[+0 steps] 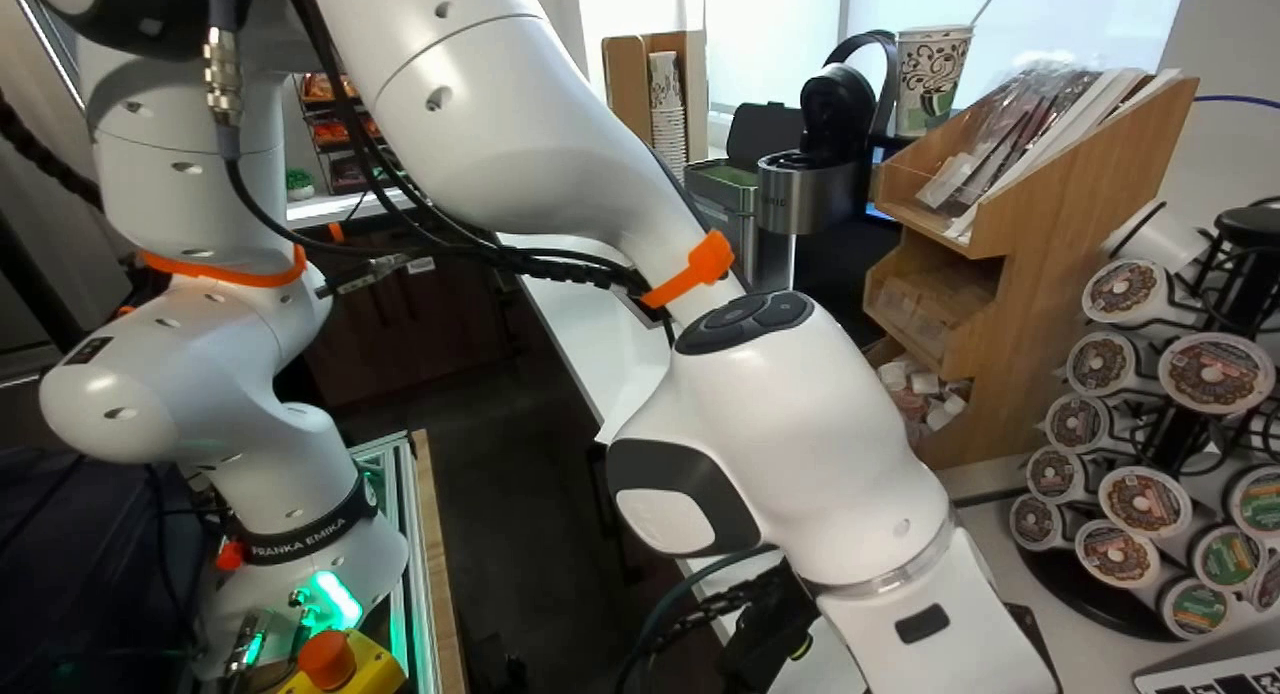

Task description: Put the white object upright

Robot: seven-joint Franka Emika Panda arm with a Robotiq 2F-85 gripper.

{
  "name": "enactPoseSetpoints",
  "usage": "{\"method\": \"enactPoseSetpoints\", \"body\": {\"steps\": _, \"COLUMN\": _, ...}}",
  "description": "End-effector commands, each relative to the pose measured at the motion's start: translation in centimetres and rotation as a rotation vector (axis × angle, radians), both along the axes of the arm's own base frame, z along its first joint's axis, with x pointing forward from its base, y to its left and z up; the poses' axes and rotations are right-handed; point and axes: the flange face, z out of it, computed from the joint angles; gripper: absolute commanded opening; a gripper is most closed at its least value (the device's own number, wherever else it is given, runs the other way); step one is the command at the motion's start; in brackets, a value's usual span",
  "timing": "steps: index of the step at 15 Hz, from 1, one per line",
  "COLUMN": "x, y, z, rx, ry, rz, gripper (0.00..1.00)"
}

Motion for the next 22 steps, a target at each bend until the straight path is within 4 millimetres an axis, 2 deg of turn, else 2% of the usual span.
{"method": "enactPoseSetpoints", "body": {"steps": 1, "x": -0.5, "y": 0.8, "z": -0.6, "rx": -0.049, "ry": -0.028, "rz": -0.094, "gripper": 0.29}}
{"method": "enactPoseSetpoints", "body": {"steps": 9, "x": 0.5, "y": 2.1, "z": -1.4, "rx": -0.085, "ry": -0.007, "rz": -0.226, "gripper": 0.29}}
{"method": "enactPoseSetpoints", "body": {"steps": 15, "x": 2.2, "y": 4.0, "z": -2.1, "rx": -0.105, "ry": 0.000, "rz": -0.214, "gripper": 0.29}}
{"method": "enactPoseSetpoints", "body": {"steps": 22, "x": 3.2, "y": 5.4, "z": -2.9, "rx": -0.128, "ry": 0.011, "rz": -0.195, "gripper": 0.29}}
